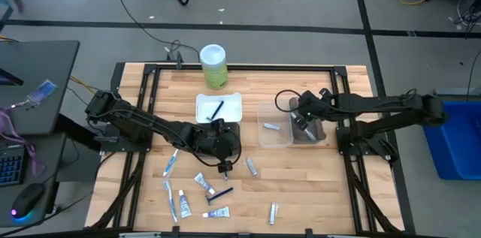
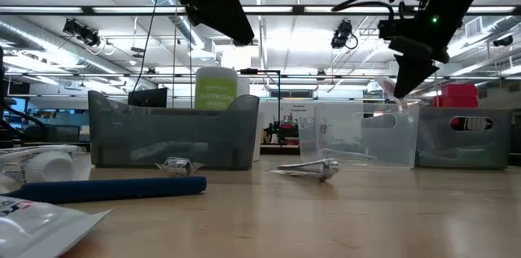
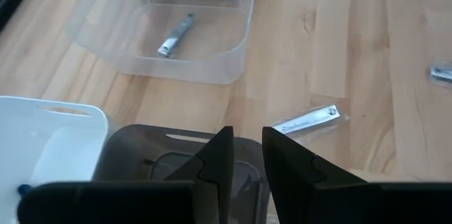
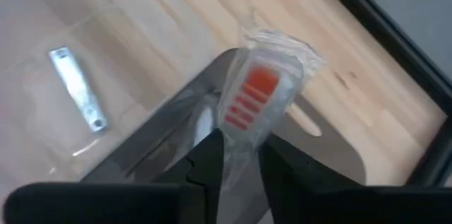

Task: Pick & Place Travel size toiletries
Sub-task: Put the orange toothbrush into the right black bin, then put the silver nail cutter into the transparent bin, then put the blue razor into the white bin

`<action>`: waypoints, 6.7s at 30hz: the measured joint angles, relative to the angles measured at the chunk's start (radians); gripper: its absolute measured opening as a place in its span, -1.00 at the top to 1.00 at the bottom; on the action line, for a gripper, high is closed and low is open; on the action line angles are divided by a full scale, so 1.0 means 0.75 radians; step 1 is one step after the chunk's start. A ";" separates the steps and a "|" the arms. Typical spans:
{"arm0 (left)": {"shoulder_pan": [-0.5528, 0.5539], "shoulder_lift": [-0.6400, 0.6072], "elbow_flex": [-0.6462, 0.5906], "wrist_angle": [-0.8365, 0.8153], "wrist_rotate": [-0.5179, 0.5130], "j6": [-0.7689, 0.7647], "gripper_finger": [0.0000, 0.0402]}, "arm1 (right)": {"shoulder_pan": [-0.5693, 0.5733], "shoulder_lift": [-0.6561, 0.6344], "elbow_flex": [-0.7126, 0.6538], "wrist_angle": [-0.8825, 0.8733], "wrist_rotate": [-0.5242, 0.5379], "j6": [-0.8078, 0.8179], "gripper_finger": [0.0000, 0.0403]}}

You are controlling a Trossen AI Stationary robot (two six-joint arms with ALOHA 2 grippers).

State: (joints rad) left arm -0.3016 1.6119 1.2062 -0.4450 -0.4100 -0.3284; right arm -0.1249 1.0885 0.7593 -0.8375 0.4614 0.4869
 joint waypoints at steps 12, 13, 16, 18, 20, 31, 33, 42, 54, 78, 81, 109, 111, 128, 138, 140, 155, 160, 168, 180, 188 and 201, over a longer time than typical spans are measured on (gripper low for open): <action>-0.003 0.000 0.000 0.000 0.030 -0.054 0.59 | 0.017 -0.001 0.127 0.165 -0.143 -0.186 0.15; -0.003 0.000 0.000 0.000 0.030 -0.063 0.59 | 0.030 -0.001 0.130 0.209 -0.219 -0.208 0.13; -0.003 0.000 0.000 0.000 0.030 -0.072 0.59 | 0.080 0.006 0.120 0.382 -0.458 -0.252 0.11; -0.003 0.000 0.000 0.000 0.030 -0.072 0.59 | 0.125 0.030 0.104 0.478 -0.590 -0.257 0.10; -0.003 0.000 0.000 0.000 0.030 -0.078 0.59 | 0.189 0.065 0.095 0.538 -0.665 -0.265 0.11; -0.004 0.000 0.000 0.000 0.040 -0.106 0.59 | 0.597 0.388 0.095 0.935 -0.736 -0.333 0.28; -0.004 0.000 0.000 0.000 0.040 -0.106 0.59 | 0.647 0.453 0.095 0.963 -0.719 -0.381 0.28; -0.006 0.000 0.000 -0.002 0.040 -0.117 0.59 | 0.790 0.740 0.095 0.962 -0.725 -0.444 0.08; -0.062 0.070 -0.001 -0.030 0.059 -0.181 0.59 | 0.953 0.926 0.094 1.392 -0.886 -0.685 0.12; -0.227 0.167 0.000 0.075 0.082 -0.255 0.59 | 1.035 1.194 0.129 1.681 -0.791 -0.763 0.58; -0.229 0.167 0.000 0.069 0.082 -0.255 0.59 | 1.013 1.150 0.124 1.630 -0.791 -0.754 0.71; -0.230 0.166 0.000 0.079 -0.005 -0.279 0.48 | 0.174 0.480 0.053 0.682 -0.212 -0.474 0.63; -0.230 0.166 0.000 0.077 0.001 -0.247 0.43 | 0.154 0.500 0.036 0.683 -0.211 -0.477 0.60; -0.229 0.163 0.187 -0.131 0.046 -0.359 0.23 | 0.142 0.532 0.012 0.886 -0.212 -0.521 -0.03; -0.245 0.163 0.198 -0.280 0.149 -0.820 0.22 | 0.142 0.531 0.012 1.326 -0.210 -0.804 -0.04; -0.262 0.163 0.195 -0.295 0.152 -0.859 0.22 | 0.142 0.531 0.012 1.364 -0.210 -0.837 -0.02; -0.429 0.204 -0.082 0.124 0.154 -1.120 0.23 | 0.138 0.531 0.012 1.343 -0.209 -0.887 0.01; -0.446 0.370 -0.058 0.166 0.207 -0.968 0.23 | 0.138 0.531 0.013 1.367 -0.209 -0.883 -0.03; -0.452 0.502 -0.006 0.168 0.187 -0.900 0.23 | 0.142 0.531 0.013 1.369 -0.211 -0.865 -0.02; -0.463 0.501 -0.002 0.128 0.133 -0.809 0.86 | 0.142 0.530 0.013 1.369 -0.211 -0.865 0.11; -0.453 0.509 0.258 -0.115 0.109 -0.647 0.86 | 0.142 0.530 0.013 1.371 -0.211 -0.866 0.16; -0.254 0.503 0.831 -1.354 -0.163 -0.566 0.84 | 0.142 0.526 0.013 1.368 -0.211 -1.000 0.07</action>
State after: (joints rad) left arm -0.4924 1.9892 1.8297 -1.4604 -0.5326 -0.7528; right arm -0.0185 1.4831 0.7689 0.1882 0.3035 -0.2630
